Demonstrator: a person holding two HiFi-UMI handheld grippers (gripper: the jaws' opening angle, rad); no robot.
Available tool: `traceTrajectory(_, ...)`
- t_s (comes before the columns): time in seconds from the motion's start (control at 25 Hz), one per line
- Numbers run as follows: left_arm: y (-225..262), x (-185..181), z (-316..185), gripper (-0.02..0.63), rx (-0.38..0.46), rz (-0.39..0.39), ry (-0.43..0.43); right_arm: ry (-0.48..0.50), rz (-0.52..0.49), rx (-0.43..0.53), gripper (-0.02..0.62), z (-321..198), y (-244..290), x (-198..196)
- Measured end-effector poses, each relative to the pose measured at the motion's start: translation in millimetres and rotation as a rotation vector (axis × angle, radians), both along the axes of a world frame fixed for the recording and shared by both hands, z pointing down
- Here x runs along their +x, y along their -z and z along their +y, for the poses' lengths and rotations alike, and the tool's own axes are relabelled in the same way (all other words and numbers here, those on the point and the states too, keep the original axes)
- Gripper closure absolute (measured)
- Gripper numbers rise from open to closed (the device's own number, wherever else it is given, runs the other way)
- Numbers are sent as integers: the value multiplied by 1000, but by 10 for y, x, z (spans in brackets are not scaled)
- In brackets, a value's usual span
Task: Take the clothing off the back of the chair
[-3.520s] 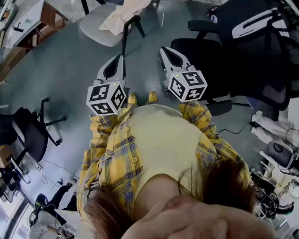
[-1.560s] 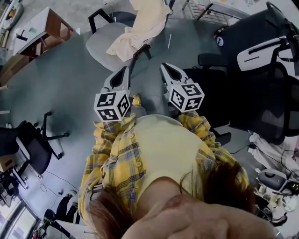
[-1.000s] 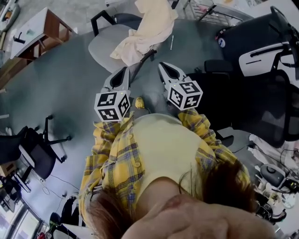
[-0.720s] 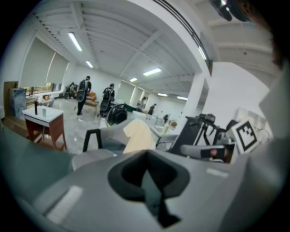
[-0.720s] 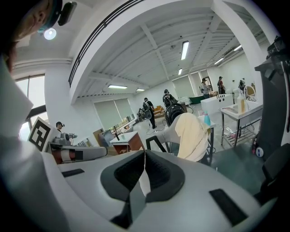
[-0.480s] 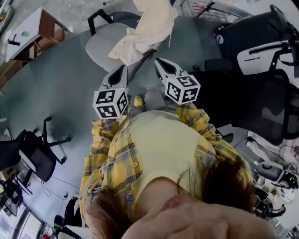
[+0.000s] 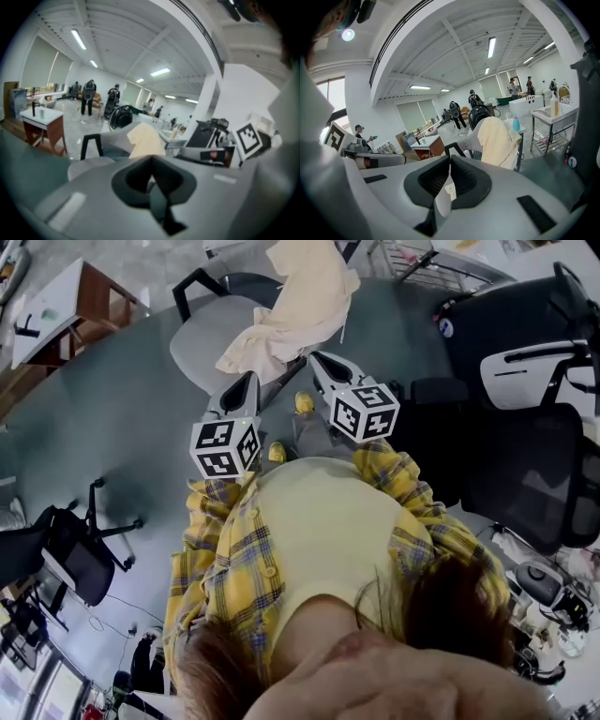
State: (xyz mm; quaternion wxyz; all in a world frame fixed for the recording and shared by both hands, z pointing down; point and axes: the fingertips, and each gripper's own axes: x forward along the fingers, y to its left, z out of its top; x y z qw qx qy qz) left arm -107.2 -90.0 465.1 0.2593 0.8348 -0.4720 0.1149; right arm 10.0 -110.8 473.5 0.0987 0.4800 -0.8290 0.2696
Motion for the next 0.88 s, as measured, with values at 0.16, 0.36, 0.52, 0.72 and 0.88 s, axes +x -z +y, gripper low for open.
traceTrajectory(0.16,-10,192,-297,600,1,-5,-12,9,21,-19,580,-268,-73,161)
traceTrajectory(0.36,-51,408,-570,600,-4,-22,-32,-6,30,-35,580,-566,-149,407)
traceTrajectory(0.52,-80,575,-767,600,-16,-30,-47,-23,34,-44,580,-745,-196,617)
traceTrajectory(0.72,-142,792,-1008,600,-14,-61,-75,-43,33,-60,580,-941,-290,850)
traceTrajectory(0.88,-204,905,-1178,600,-23,-76,-82,-52,27,-72,579,-1082,-387,975)
